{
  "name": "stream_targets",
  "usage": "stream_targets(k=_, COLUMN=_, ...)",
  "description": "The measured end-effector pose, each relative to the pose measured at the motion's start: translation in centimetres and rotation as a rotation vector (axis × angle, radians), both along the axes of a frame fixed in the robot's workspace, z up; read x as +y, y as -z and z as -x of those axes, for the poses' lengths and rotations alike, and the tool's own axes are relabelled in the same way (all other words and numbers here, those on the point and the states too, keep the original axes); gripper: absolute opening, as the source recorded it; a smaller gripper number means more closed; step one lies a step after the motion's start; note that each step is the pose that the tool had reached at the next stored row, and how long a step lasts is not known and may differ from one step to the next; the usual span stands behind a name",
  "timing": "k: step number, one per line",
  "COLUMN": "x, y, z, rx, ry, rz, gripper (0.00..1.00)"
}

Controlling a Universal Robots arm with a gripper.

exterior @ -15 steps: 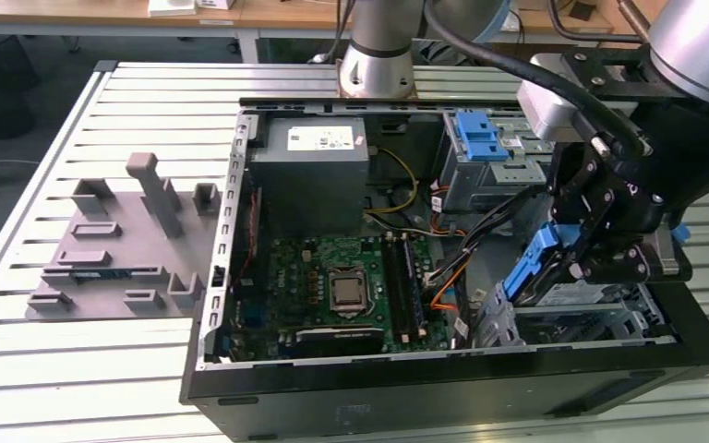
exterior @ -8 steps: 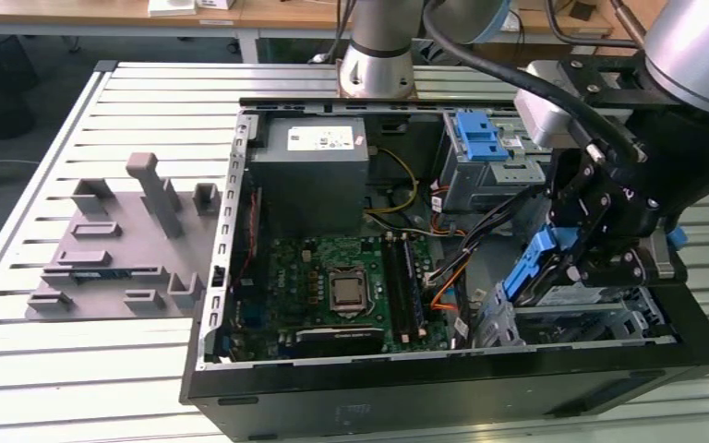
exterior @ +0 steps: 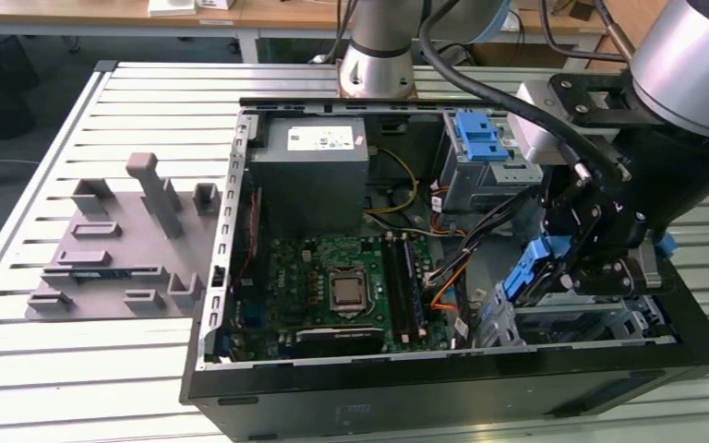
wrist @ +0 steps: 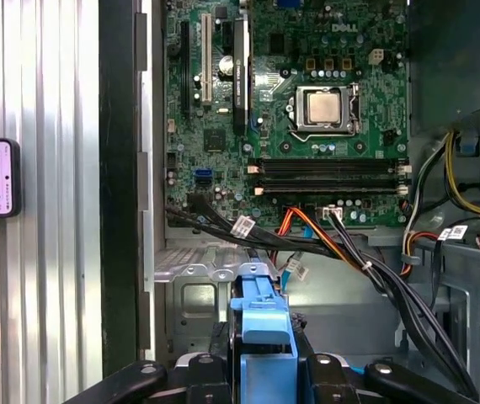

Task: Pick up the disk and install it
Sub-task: 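Insert the disk into the insertion slot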

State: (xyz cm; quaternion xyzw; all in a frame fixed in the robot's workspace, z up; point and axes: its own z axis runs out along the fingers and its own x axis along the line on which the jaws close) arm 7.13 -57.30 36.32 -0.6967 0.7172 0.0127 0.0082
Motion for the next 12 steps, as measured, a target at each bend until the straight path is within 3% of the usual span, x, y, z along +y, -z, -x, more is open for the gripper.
stream_targets(k=2, x=0.00, y=0.00, z=0.00, rx=0.0002, ry=0.000, rz=0.0003, gripper=0.38)
stream_targets(k=3, x=0.00, y=0.01, z=0.00, rx=0.0002, ry=0.000, rz=0.0001, gripper=0.44)
stream_targets(k=9, x=0.00, y=0.06, z=0.00, rx=0.0002, ry=0.000, rz=-0.0001, gripper=0.44)
stream_targets(k=12, x=0.00, y=0.07, z=0.00, rx=0.0002, ry=0.000, rz=-0.0001, gripper=0.36)
